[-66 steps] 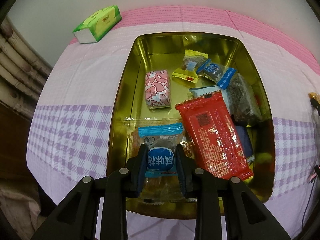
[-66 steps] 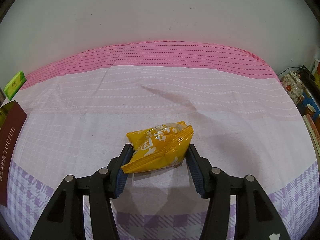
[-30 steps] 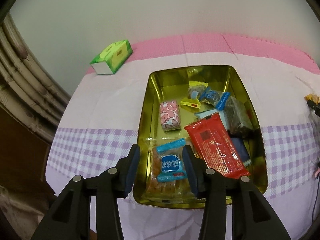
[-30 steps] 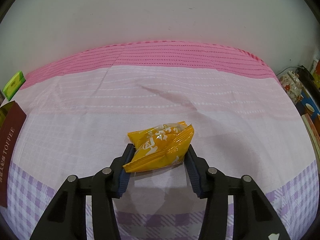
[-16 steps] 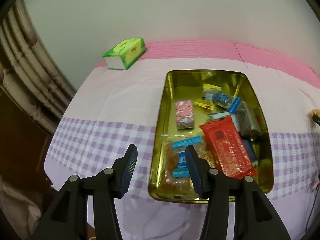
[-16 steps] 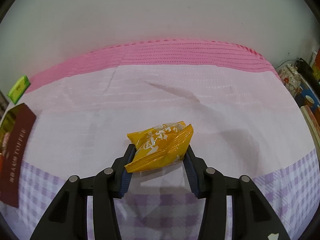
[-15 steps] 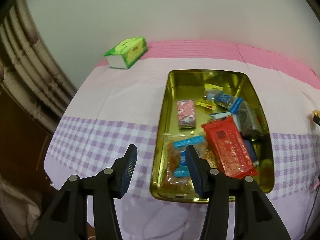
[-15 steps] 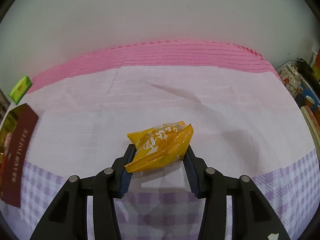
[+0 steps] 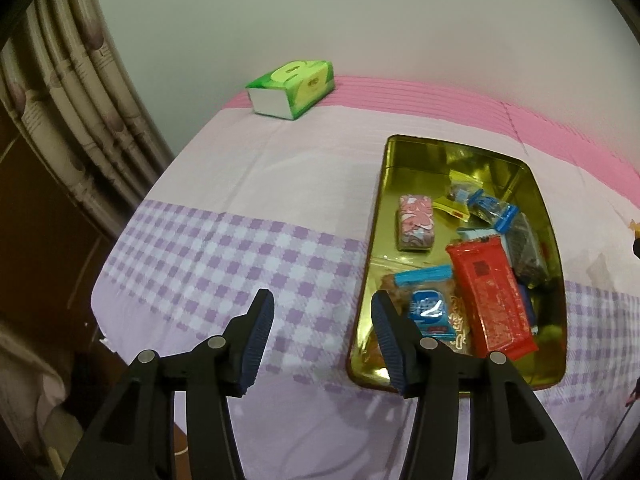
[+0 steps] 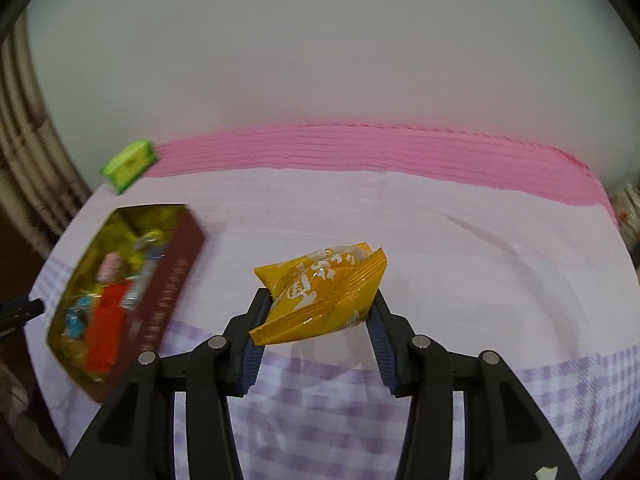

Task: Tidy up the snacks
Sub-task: 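Carry the yellow snack bag into the gold tray and open the right gripper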

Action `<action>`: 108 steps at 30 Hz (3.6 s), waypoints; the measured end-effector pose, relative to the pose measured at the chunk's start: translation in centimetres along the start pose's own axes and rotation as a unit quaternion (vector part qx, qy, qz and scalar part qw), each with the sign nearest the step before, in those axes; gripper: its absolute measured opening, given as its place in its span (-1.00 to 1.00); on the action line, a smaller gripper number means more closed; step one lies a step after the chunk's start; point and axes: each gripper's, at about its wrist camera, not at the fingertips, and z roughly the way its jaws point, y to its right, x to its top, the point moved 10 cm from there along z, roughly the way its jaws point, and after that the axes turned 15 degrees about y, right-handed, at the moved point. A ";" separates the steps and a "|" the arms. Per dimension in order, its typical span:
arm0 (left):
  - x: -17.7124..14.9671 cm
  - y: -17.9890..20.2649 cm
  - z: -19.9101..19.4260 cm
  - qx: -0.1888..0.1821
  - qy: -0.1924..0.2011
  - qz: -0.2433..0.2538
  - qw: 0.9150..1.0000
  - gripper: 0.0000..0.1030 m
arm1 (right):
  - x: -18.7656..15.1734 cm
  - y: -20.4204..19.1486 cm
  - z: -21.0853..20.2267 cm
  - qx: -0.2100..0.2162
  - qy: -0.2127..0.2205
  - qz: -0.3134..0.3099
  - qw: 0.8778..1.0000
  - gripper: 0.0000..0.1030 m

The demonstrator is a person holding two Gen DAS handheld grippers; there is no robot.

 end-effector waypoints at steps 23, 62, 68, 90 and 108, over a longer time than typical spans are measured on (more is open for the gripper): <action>-1.4 -4.1 -0.9 0.038 -0.007 -0.040 0.998 0.02 | -0.8 -15.2 0.9 0.101 -0.032 -0.074 0.992 -0.15; -4.3 -6.7 -1.5 0.058 -0.045 -0.070 0.995 0.04 | -5.8 -24.3 5.3 0.123 -0.080 -0.127 0.981 -0.14; -4.4 -6.3 -1.6 0.053 -0.047 -0.066 0.995 0.04 | -5.9 -24.5 5.7 0.115 -0.077 -0.137 0.981 -0.11; -4.2 -4.5 -2.0 0.039 -0.037 -0.034 0.998 0.04 | -4.9 -24.1 3.0 0.100 -0.074 -0.113 0.986 0.49; -3.5 -2.0 -3.4 0.034 -0.011 0.026 0.999 0.06 | -7.0 -20.9 -2.1 0.071 -0.100 -0.064 0.990 0.94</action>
